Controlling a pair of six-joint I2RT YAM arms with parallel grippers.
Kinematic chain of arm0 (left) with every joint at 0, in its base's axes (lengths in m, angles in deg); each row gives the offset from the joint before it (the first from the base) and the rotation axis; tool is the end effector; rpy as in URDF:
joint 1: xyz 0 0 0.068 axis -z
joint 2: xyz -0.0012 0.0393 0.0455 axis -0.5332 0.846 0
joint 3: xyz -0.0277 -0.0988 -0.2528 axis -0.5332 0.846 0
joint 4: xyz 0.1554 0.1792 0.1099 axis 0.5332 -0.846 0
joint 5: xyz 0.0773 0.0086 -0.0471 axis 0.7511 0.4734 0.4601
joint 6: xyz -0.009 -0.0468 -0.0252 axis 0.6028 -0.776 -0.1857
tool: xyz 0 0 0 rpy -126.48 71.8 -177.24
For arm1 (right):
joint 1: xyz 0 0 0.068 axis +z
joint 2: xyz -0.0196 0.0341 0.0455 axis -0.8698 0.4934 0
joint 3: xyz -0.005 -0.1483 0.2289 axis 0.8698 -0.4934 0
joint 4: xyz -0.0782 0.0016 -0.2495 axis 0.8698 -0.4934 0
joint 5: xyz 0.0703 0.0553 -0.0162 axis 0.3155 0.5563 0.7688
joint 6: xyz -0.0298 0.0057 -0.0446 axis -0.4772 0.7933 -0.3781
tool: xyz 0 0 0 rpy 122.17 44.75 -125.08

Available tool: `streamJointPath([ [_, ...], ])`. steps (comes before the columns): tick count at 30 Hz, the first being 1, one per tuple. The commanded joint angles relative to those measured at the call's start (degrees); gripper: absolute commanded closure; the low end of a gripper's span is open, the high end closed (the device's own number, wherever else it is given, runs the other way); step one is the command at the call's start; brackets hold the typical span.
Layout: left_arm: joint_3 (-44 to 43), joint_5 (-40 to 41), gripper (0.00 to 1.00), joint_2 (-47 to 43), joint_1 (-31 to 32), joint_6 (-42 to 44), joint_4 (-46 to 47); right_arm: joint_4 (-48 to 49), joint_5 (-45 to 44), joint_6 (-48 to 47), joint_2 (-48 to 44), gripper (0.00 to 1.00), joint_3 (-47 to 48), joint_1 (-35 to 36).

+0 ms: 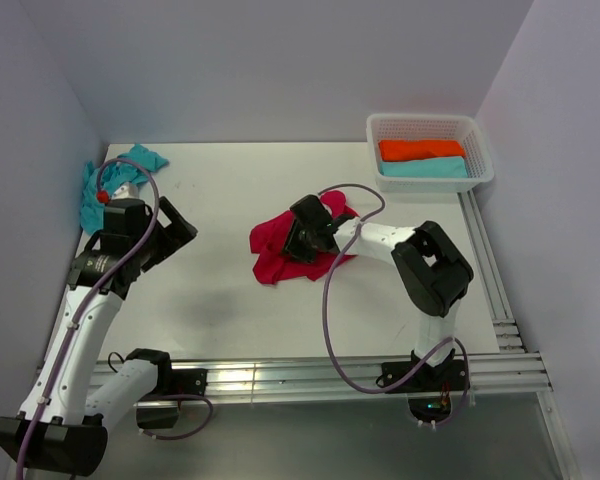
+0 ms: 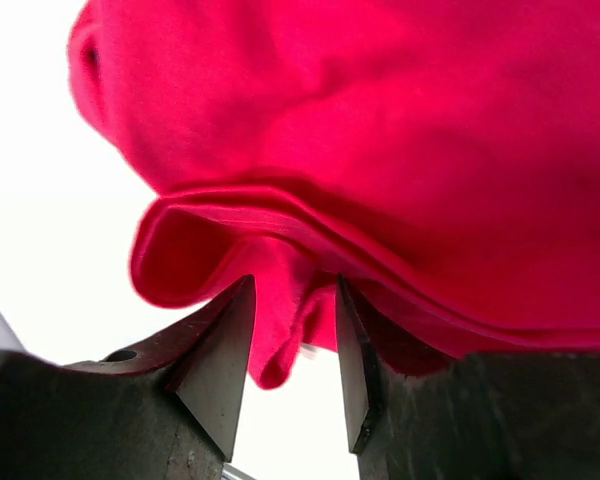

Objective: Roll the t-shirts
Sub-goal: Flatten the tshirt

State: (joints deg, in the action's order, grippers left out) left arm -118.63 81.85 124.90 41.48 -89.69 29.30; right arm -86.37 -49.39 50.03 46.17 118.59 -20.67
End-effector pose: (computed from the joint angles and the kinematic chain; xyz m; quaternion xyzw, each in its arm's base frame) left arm 0.1762 -0.0264 0.3352 -0.2720 0.8625 -0.1576 0.3966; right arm 0.2946 0.2487 0.1678 0.1278 0.9410 0.2562 0.1804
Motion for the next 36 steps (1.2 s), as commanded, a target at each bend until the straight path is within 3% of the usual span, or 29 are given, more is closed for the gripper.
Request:
streamJointPath([
  [1, -3.08, -0.06, 0.0, 0.11, 0.06, 1.46, -0.14, 3.34, 0.21, 0.82, 1.62, 0.56, 2.6, 0.49],
  [6, -3.17, 0.21, 0.0, 0.02, 0.06, 1.54, -0.32, 2.91, 0.73, 0.55, 2.77, 0.62, 5.06, 0.57],
  [11, -2.91, 0.38, 0.0, 0.28, -0.03, 1.46, -0.14, 0.89, 0.83, 0.29, 4.09, 0.58, 6.12, 0.75],
  [24, -2.91, -0.58, 0.0, 1.07, -0.03, 1.54, 0.65, -1.23, -1.99, 0.46, 1.89, 0.61, 2.87, 1.1],
  [31, -3.08, -0.76, 0.01, 1.51, -0.03, 1.81, 0.65, -0.08, -0.85, 1.08, 3.29, 0.73, 2.95, 1.19],
  [32, -2.82, -0.93, 0.01, 1.6, -0.03, 1.81, 0.74, 0.26, -0.58, 1.52, 3.65, 0.94, 3.04, 1.19],
  [33, -2.73, -1.02, 0.01, 1.69, -0.03, 1.81, 0.91, 0.7, 0.2, 1.52, 3.91, 1.0, 3.3, 1.19],
  [36, -2.29, -1.02, 0.0, 2.56, -0.03, 1.9, 0.91, 0.36, 0.91, 1.08, 3.57, 1.0, 5.06, 1.19],
])
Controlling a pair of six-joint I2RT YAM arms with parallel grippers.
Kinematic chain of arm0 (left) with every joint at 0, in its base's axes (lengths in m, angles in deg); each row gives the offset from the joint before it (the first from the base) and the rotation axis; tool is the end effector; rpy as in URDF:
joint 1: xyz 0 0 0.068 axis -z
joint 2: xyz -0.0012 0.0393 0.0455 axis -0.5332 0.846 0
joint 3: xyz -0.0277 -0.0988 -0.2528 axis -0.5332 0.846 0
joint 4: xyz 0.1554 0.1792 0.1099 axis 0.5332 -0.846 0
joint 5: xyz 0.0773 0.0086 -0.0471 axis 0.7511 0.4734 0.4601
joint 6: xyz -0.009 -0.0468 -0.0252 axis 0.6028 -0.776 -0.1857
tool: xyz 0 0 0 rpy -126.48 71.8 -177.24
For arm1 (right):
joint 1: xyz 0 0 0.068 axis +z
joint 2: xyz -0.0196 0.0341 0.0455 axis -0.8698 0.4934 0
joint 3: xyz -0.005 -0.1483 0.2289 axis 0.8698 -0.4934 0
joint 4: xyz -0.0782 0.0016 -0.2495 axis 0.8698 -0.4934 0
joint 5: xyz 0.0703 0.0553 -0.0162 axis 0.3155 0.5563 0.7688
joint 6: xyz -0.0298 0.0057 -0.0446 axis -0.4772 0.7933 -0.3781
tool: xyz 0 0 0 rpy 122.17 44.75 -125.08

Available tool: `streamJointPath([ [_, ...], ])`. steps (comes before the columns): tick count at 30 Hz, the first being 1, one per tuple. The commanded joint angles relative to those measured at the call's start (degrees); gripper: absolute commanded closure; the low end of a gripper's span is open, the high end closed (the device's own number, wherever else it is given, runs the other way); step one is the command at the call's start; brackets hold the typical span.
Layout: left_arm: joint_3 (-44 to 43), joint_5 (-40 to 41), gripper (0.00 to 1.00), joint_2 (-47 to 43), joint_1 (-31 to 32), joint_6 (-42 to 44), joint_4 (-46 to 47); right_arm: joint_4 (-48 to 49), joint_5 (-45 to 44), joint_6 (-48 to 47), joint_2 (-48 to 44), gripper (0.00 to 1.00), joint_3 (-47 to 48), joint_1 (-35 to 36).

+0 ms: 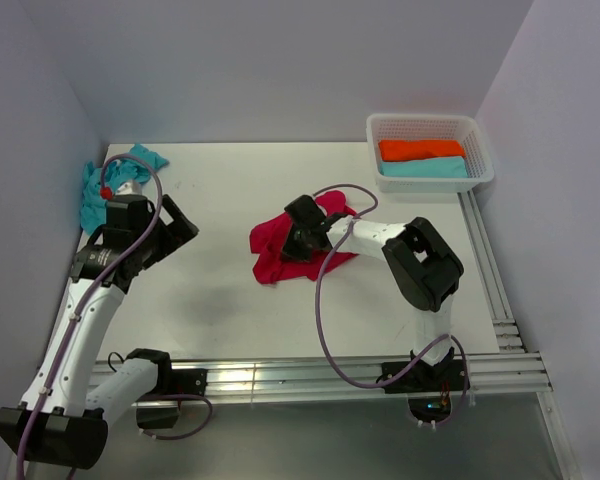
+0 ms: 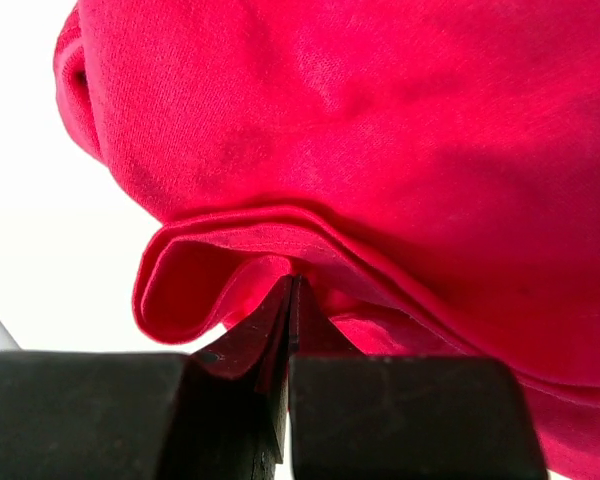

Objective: Roll the t-shirts
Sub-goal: Flatten the tshirt

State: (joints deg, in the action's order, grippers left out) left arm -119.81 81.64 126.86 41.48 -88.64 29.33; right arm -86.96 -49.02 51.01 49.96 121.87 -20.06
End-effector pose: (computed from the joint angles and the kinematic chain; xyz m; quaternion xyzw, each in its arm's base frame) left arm 0.1835 -0.0278 0.3363 -0.2640 0.8679 -0.1529 0.3921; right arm 0.3023 0.2610 0.1591 0.1306 0.9435 0.2539 0.1684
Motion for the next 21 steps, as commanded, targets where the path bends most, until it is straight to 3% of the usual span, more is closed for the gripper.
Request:
streamJointPath([
  [1, -0.94, -0.89, 0.0, 0.95, -0.03, 0.67, 0.98, 0.95, 0.63, -0.51, -1.61, 1.0, 2.13, 0.58],
  [5, 0.9, -5.97, 0.0, 2.18, -0.03, 0.84, 5.09, -0.81, 0.37, -2.97, -7.41, 1.0, 4.94, 0.14],
  [8, 2.22, -14.84, 0.0, 2.1, 0.06, 1.64, 12.92, -3.44, -0.51, -4.47, -13.65, 1.0, 7.57, -1.09],
  [11, 1.35, -17.15, 0.0, 3.32, 1.72, 1.29, 17.84, -7.39, -1.04, -6.49, -18.4, 1.0, 12.92, -4.16],
  [14, -1.01, -15.14, 0.0, 6.04, 6.37, 0.76, 21.01, -14.58, -1.22, -8.86, -20.26, 1.0, 20.55, -7.59],
  [21, -9.54, -4.86, 0.0, 17.19, 24.29, -0.03, 25.76, -25.42, -3.5, -12.47, -17.97, 1.0, 35.35, -12.34],
])
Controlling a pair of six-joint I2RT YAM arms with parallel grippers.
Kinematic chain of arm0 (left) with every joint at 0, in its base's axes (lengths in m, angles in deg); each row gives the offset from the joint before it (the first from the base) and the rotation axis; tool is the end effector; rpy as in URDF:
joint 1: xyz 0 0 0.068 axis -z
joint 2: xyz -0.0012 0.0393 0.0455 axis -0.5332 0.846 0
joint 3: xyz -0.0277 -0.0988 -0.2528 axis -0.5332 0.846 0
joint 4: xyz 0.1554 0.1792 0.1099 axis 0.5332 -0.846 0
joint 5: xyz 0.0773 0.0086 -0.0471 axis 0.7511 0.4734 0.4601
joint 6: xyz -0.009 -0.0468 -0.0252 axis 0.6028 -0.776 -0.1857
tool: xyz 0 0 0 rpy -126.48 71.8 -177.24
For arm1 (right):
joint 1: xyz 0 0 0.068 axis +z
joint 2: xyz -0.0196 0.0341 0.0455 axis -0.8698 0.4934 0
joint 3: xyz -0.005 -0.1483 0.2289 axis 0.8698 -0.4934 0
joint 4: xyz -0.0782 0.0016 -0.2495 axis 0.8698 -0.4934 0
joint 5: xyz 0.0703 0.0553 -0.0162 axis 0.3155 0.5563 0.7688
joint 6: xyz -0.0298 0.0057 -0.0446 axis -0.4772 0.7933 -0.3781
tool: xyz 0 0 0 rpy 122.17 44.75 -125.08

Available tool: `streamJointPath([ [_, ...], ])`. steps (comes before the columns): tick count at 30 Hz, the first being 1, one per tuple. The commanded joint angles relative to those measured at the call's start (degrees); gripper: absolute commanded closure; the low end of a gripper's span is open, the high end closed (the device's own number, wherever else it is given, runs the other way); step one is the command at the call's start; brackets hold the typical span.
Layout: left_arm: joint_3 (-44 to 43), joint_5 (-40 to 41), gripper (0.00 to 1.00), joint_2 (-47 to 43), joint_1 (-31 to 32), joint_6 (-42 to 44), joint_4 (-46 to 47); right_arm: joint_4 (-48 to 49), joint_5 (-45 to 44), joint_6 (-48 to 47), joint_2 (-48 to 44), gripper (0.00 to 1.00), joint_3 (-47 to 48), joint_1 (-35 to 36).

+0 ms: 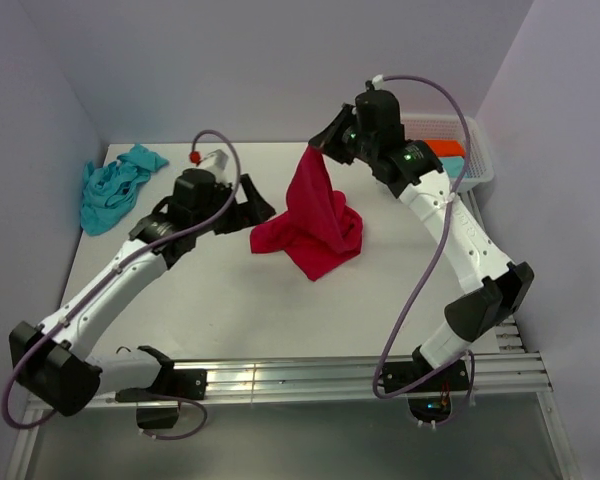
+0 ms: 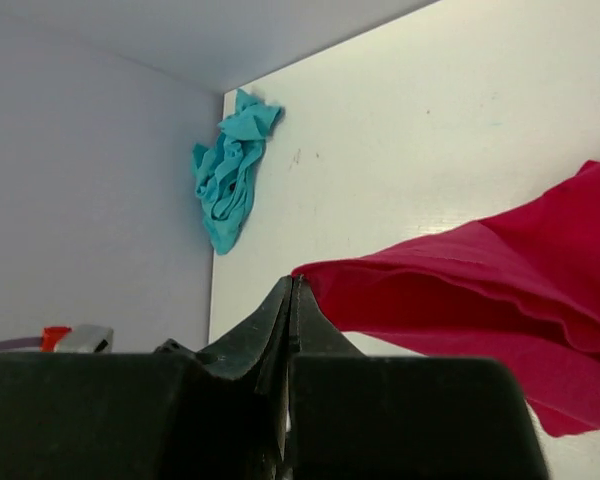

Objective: Roll the t-shirts
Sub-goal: Flatten the tshirt

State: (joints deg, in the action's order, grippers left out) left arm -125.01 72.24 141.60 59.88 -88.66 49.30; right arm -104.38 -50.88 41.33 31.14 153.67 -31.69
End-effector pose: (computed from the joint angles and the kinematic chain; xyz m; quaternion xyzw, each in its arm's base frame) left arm 0.2342 -0.1269 0.3448 -0.0787 0.8613 -0.3188 0.3877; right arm 0.3131 0.1738 0.4398 0.1241 0.8176 0.3650 0.4277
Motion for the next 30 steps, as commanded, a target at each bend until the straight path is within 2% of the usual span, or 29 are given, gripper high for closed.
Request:
streamJointPath([
  [1, -5.39, 5.42, 0.01, 3.35, 7.31, 0.16, 6.4, -8.44, -1.38, -2.96, 0.93, 1.0, 4.43, -1.93],
  [2, -5.66, 8.13, 0.01, 5.01, 8.8, 0.25, 7.79, -9.66, -1.21, -2.79, 1.46, 1.0, 6.53, -2.64],
  [5, -5.84, 9.91, 0.0, 7.4, 13.81, 0.6, 10.79, -13.0, -1.11, -3.75, 2.69, 1.0, 12.6, -4.75],
  [8, -7.59, 12.71, 0.01, 13.44, 19.52, 1.65, 12.03, -15.64, -1.91, -4.63, 4.44, 1.0, 18.57, -6.07],
  [14, -8.04, 15.8, 0.01, 19.09, 23.75, -2.19, 11.68, -16.88, 1.34, -4.2, 5.68, 1.0, 26.4, -10.64],
  [19, -2.96, 16.59, 0.0, 20.15, 23.93, -3.62, 15.09, -13.81, 4.07, -4.2, 2.52, 1.0, 25.54, -14.16],
  [23, -1.8, 11.96, 0.0, 24.96, 23.93, -1.78, 16.07, -13.27, 3.63, -3.32, -0.29, 1.0, 24.21, -16.35],
  [26, -5.21, 13.23, 0.0, 30.75, 25.07, 1.21, 10.04, -13.97, 4.42, -3.4, -0.3, 1.0, 24.21, -18.46],
  [30, -12.86, 15.71, 0.02, 39.29, 29.73, 3.86, 1.93, -13.54, 5.56, -3.23, -1.87, 1.0, 21.41, -20.31],
])
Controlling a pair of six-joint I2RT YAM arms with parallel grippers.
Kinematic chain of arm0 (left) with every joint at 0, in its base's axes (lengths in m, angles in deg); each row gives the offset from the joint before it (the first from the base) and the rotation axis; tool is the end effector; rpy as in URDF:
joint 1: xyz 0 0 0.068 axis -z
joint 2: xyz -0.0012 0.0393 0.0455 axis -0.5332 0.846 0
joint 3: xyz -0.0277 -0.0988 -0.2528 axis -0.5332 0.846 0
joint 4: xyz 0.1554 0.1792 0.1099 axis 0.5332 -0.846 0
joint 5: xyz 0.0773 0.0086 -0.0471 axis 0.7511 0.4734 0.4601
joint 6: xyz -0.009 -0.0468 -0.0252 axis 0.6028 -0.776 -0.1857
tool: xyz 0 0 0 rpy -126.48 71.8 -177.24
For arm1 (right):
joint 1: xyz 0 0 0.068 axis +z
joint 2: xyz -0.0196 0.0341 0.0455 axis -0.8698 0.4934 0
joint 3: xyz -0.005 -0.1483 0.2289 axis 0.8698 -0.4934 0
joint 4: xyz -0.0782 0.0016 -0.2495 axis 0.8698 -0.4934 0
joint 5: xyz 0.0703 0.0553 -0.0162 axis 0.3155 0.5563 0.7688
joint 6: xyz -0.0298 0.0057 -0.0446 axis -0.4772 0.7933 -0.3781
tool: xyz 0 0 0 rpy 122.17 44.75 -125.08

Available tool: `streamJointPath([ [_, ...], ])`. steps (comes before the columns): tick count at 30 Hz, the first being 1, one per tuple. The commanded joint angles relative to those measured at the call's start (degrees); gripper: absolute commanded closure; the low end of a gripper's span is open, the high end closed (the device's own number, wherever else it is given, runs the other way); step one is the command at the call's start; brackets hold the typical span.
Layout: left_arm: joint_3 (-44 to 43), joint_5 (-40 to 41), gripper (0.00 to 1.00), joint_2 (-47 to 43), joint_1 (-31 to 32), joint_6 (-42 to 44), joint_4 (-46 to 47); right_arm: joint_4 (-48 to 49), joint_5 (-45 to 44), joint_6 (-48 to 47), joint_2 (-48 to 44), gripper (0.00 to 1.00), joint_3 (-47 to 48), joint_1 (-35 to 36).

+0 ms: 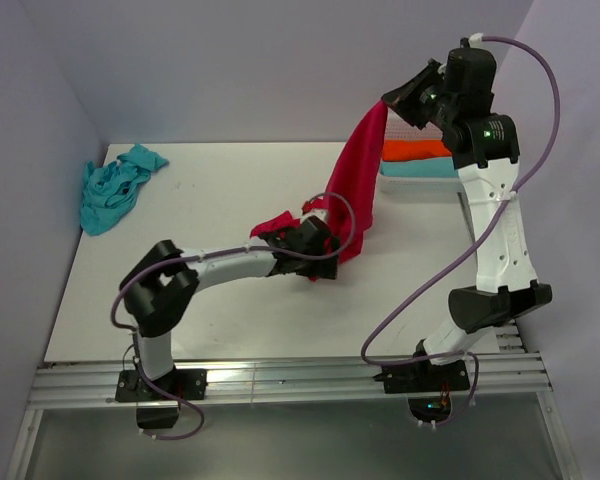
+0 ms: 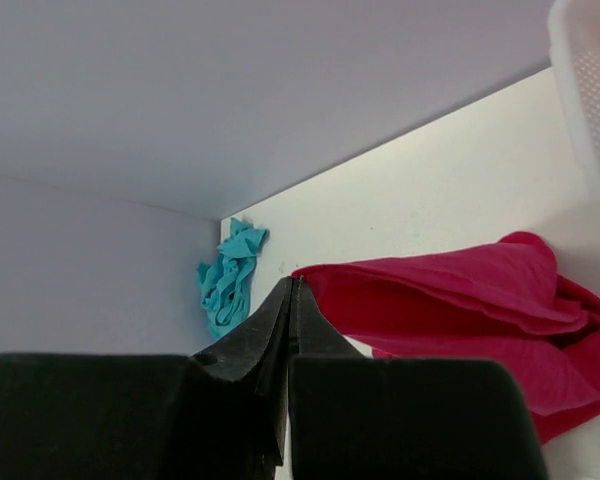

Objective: Roll the t-shirts
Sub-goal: Flatten the tshirt

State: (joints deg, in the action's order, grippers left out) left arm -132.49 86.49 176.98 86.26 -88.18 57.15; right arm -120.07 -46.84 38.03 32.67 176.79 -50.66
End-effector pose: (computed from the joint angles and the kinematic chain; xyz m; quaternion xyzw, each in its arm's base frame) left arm 0.2342 -0.3141 0.2057 0.0817 0.9337 -0.2042 0.2825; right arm 0.3092 0.0576 0.5279 0.2037 0.7700 0.3185 0.5140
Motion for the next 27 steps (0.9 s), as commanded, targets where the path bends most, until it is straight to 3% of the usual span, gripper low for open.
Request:
streamJointPath([
  [1, -7.05, 1.64, 0.02, 5.14, 3.61, 3.38, -6.54, 2.76, 1.69, 0.25, -3.93, 1.0, -4.16, -1.52],
  [6, -11.36, 4.96, 0.03, 12.17, 3.88, 1.97, -12.33, 5.49, 2.22, 0.86, -7.45, 1.0, -9.63, -2.4],
  [9, -15.32, 7.26, 0.09, 14.64, 3.62, 0.39, -15.94, 5.49, 2.4, 0.77, -8.68, 1.0, -12.08, -2.57],
  [13, -14.89, 9.02, 0.13, 12.63, 3.0, -0.49, -14.9, 6.11, 2.05, 0.34, -10.96, 1.0, -14.81, -2.66],
  [21, -13.22, 10.87, 0.1, 8.84, 2.3, 0.48, -13.57, 7.08, 2.57, 0.86, -14.13, 1.0, -19.65, -3.28],
  [24, -15.06, 9.47, 0.18, 11.39, 1.51, 1.26, -13.23, 6.81, 1.96, 0.95, -14.57, 1.0, -20.18, -3.36],
  [27, -16.47, 7.54, 0.47, 13.32, 1.33, 2.06, -12.52, 5.93, 1.61, 1.39, -15.01, 1.0, -19.92, -3.63],
])
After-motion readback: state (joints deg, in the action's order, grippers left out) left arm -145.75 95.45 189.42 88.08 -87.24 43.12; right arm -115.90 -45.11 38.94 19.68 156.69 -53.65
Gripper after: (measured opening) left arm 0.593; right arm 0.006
